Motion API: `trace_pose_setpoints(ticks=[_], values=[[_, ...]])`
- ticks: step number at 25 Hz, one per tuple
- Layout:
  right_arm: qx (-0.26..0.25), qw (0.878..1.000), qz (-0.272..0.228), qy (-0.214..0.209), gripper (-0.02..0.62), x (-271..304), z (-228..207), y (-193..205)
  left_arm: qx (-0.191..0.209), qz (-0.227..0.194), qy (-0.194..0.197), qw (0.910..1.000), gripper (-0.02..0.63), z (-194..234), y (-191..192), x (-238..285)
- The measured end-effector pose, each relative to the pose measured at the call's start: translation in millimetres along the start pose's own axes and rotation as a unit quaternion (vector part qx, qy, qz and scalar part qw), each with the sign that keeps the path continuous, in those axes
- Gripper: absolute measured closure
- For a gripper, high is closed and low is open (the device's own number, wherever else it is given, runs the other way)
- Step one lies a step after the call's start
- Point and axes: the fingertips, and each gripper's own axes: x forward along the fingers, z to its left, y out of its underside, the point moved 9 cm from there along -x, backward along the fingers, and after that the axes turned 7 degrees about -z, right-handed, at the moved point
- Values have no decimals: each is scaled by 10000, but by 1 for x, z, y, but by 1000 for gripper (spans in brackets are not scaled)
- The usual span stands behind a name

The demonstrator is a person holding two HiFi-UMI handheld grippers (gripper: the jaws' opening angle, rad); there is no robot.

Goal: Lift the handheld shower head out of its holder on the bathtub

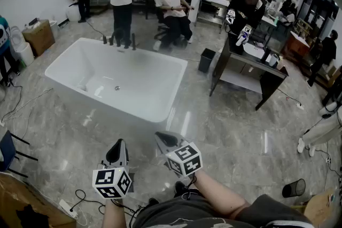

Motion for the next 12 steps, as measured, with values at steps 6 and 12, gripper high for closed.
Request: trace_pose_setpoints(ticks=[6, 12], values=[[18, 9999, 73, 76, 568, -1, -1, 6, 6, 36, 120, 9999, 589, -4, 4, 4], [-3, 9998, 152, 136, 568, 2, 4, 3, -19, 106, 166, 9998, 589, 3, 0, 3]])
